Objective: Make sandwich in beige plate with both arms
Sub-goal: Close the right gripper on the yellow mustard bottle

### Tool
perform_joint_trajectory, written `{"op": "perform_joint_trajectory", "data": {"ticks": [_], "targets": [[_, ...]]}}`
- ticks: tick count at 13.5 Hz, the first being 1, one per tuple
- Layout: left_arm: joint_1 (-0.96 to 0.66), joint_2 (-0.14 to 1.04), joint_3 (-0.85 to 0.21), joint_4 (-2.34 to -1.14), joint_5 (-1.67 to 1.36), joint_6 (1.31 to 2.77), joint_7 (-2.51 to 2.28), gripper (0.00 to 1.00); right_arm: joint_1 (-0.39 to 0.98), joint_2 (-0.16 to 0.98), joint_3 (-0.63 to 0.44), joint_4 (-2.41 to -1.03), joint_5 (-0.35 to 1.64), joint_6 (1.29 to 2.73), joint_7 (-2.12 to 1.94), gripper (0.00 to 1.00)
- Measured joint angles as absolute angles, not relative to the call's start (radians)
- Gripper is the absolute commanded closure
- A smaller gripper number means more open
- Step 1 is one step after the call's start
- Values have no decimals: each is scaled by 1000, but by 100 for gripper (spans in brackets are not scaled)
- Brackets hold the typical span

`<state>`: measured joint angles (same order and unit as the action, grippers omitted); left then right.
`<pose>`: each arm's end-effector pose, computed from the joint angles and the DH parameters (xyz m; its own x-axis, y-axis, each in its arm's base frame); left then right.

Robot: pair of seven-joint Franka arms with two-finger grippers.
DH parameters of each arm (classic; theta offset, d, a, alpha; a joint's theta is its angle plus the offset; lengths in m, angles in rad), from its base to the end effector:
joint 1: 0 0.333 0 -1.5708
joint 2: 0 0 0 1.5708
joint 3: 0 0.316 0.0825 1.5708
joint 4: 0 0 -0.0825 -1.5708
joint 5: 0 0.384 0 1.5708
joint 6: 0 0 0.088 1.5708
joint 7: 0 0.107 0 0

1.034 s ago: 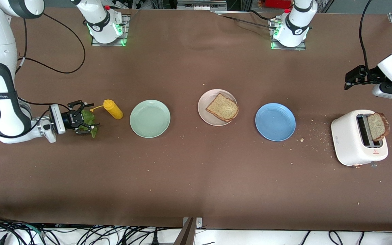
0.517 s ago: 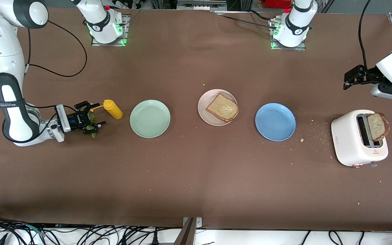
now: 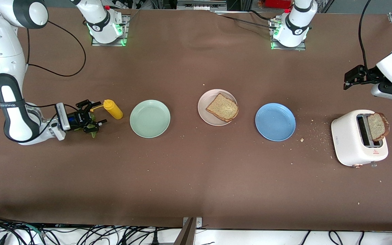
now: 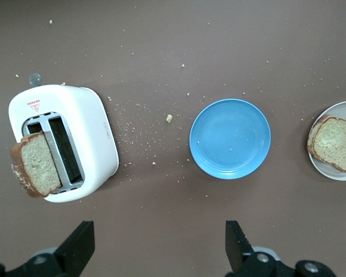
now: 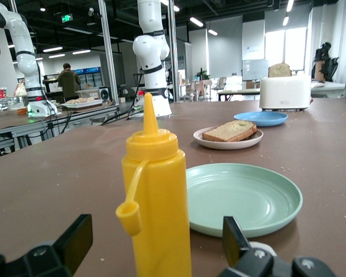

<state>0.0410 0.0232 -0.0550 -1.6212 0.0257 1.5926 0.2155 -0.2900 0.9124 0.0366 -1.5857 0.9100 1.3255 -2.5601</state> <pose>0.5612 -0.0048 0.5897 0.9721 -0.2280 -0.0558 -0.2290 -0.9733 -0.0127 0.5786 -0.0495 0.1129 0.0005 0.1537 0.9881 0.9182 0.3914 -0.0614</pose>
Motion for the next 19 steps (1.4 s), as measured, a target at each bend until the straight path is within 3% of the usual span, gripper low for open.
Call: {"op": "perform_joint_trajectory", "data": {"ticks": [8,17,18,19], "targets": [[41,23,-55,-1621,26,1593,215,0,-318,913,33,-1689,936,1326,-2657,0],[40,23,-55,-1621,26,1593,215,0,-288,913,43,-1699,980,1353,-2659,0],[40,23,-55,-1621,26,1593,215,0,-278,913,44,-1699,983,1357,-2659,2],[40,23,-55,-1621,26,1593,215,0,-269,913,44,-1699,986,1361,-2659,11]]}}
